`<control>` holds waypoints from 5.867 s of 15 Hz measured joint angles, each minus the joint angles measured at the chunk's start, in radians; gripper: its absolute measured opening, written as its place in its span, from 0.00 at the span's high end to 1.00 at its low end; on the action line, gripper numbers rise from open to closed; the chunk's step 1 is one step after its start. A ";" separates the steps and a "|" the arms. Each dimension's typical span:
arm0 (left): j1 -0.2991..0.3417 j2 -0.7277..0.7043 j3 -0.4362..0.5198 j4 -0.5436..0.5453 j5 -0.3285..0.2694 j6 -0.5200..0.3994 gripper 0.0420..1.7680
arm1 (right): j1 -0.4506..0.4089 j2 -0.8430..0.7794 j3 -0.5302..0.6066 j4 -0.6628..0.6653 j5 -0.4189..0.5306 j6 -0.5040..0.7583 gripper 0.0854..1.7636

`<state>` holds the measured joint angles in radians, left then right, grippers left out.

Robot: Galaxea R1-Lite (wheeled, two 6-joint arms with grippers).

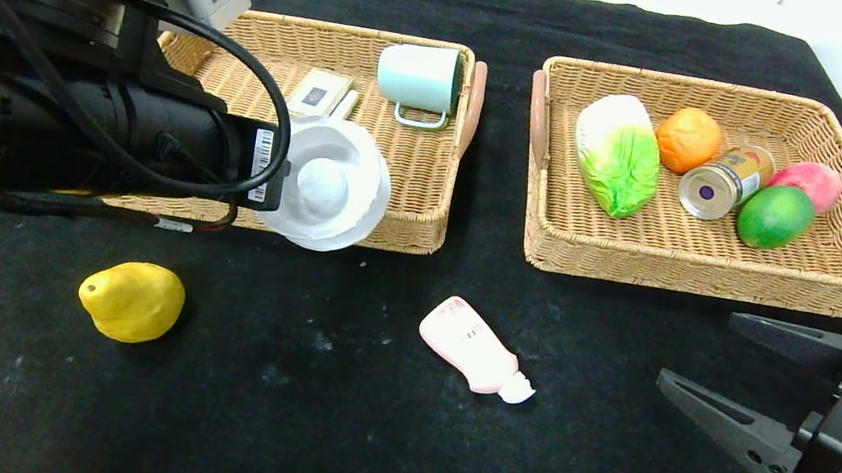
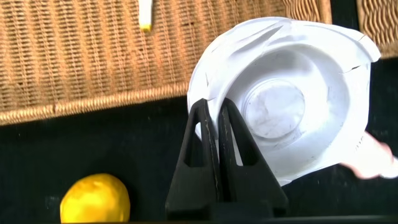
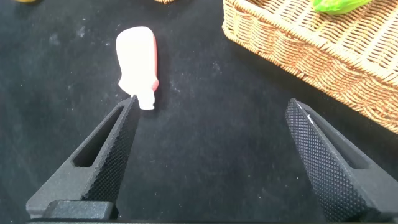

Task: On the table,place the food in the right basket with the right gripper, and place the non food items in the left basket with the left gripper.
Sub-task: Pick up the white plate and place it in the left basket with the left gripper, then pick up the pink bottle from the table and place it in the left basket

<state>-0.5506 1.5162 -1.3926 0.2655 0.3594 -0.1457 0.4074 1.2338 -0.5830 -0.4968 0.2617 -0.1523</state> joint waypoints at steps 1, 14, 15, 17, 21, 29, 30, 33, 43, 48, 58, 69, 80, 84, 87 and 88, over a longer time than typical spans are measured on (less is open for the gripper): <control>0.012 0.014 -0.022 -0.001 -0.002 -0.003 0.95 | 0.000 -0.001 0.000 0.000 0.000 0.000 0.03; 0.147 0.291 -0.321 -0.119 -0.021 -0.006 0.95 | 0.001 -0.003 -0.001 0.000 0.000 0.000 0.03; 0.154 0.306 -0.329 -0.121 -0.022 -0.004 0.95 | 0.000 -0.003 -0.003 0.000 0.000 0.000 0.03; 0.164 0.325 -0.345 -0.122 -0.023 -0.003 0.95 | 0.000 -0.003 -0.003 0.000 0.000 0.000 0.03; 0.173 0.337 -0.352 -0.122 -0.022 0.000 0.91 | 0.000 -0.001 -0.001 0.000 0.000 -0.001 0.03; 0.172 0.330 -0.350 -0.119 -0.022 0.011 0.35 | 0.000 0.005 0.000 0.000 0.000 -0.001 0.03; 0.171 0.325 -0.347 -0.117 -0.023 0.011 0.31 | 0.000 0.006 0.000 0.000 0.000 -0.001 0.03; 0.158 0.302 -0.322 -0.111 -0.019 -0.001 0.22 | 0.000 0.009 0.000 0.000 0.000 -0.001 0.03; -0.061 0.109 0.004 -0.109 0.074 -0.064 0.09 | 0.000 -0.009 -0.004 0.000 0.000 -0.003 0.03; -0.209 0.089 0.058 -0.104 0.114 -0.113 0.06 | -0.001 -0.035 -0.008 0.000 0.000 -0.001 0.03; -0.382 0.203 0.043 -0.104 0.157 0.043 0.04 | -0.058 -0.084 -0.031 0.001 0.010 -0.001 0.03; -0.257 0.195 -0.002 -0.021 -0.290 0.598 0.04 | -0.180 -0.164 -0.080 0.102 0.118 0.003 0.03; -0.216 0.272 -0.117 0.078 -0.333 0.852 0.03 | -0.315 -0.314 -0.201 0.386 0.206 -0.001 0.03; -0.213 0.270 -0.116 0.161 -0.339 0.935 0.03 | -0.320 -0.345 -0.216 0.397 0.209 -0.001 0.03; -0.213 0.277 -0.133 0.173 -0.340 0.973 0.03 | -0.320 -0.351 -0.217 0.407 0.210 -0.002 0.03; -0.213 0.282 -0.137 0.176 -0.340 0.994 0.03 | -0.320 -0.351 -0.217 0.409 0.209 -0.003 0.03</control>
<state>-0.7638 1.7981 -1.5298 0.4415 0.0191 0.8485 0.0874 0.8823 -0.8004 -0.0874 0.4709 -0.1549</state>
